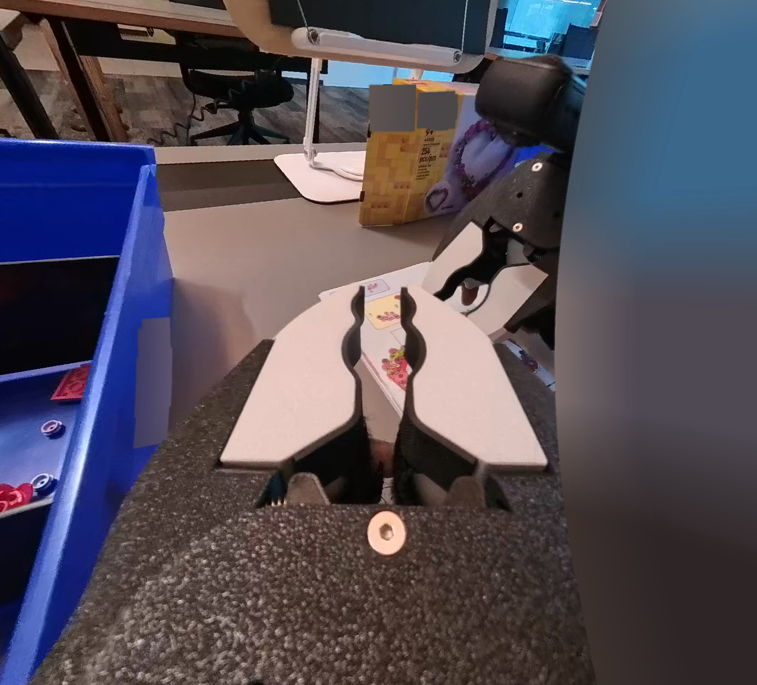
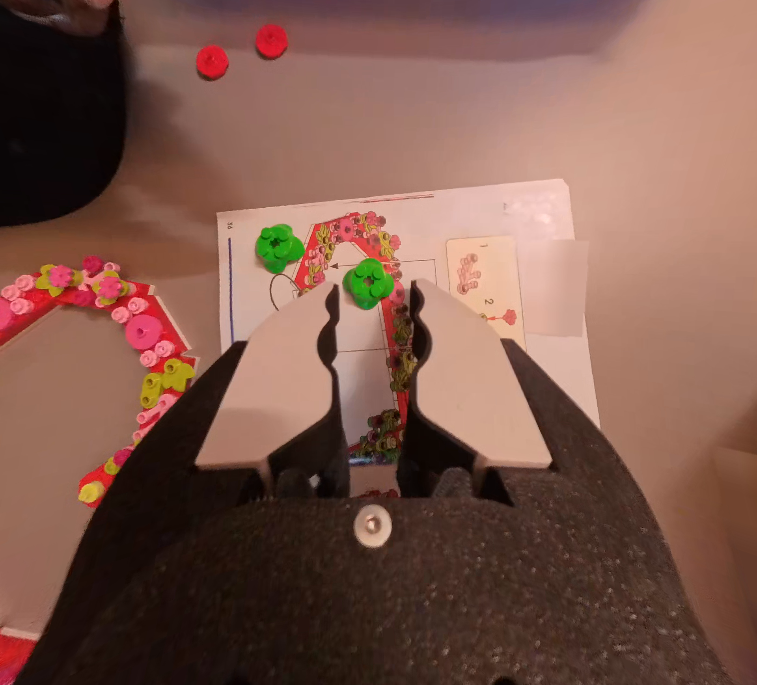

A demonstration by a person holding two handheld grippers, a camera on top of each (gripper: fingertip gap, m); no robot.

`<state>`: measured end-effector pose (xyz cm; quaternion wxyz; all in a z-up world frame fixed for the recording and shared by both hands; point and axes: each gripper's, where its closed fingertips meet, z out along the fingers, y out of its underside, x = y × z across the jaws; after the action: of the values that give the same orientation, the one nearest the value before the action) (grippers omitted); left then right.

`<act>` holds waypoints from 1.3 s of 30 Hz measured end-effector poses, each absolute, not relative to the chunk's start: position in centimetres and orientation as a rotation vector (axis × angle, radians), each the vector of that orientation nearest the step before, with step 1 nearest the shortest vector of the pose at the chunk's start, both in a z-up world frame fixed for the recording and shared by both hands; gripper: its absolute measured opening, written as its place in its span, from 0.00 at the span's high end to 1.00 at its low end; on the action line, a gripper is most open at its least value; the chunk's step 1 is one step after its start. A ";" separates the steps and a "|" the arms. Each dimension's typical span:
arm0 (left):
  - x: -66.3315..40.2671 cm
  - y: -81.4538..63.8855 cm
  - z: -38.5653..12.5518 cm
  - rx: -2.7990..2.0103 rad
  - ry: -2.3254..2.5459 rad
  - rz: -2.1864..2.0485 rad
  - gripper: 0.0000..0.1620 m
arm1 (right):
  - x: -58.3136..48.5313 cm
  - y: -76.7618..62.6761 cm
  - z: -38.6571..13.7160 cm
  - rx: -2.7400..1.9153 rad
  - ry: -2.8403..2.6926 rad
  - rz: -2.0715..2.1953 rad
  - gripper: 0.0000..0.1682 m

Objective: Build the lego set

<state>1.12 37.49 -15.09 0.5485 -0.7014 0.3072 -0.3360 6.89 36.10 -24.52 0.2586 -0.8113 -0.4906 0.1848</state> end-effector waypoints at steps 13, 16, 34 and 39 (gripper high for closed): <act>1.3 37.3 -15.7 -1.673 0.777 -0.772 0.92 | 12.7 33.9 -17.2 -2.063 -1.054 0.255 0.86; 2.0 36.8 -15.6 -1.659 0.795 -0.842 0.96 | 16.8 30.8 -14.5 -2.030 -0.837 0.181 0.86; 4.4 33.8 -15.7 -1.573 0.984 -0.992 1.00 | 18.7 22.8 -17.9 -2.086 -0.510 0.335 0.86; 4.5 33.9 -15.7 -1.555 0.999 -0.969 1.00 | 17.8 22.9 -18.5 -2.100 -0.549 0.353 0.86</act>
<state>4.51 33.89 -15.73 0.5032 -0.6439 0.4136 -0.4014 17.84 22.91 -18.54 0.4540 -0.8508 -0.2223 0.1432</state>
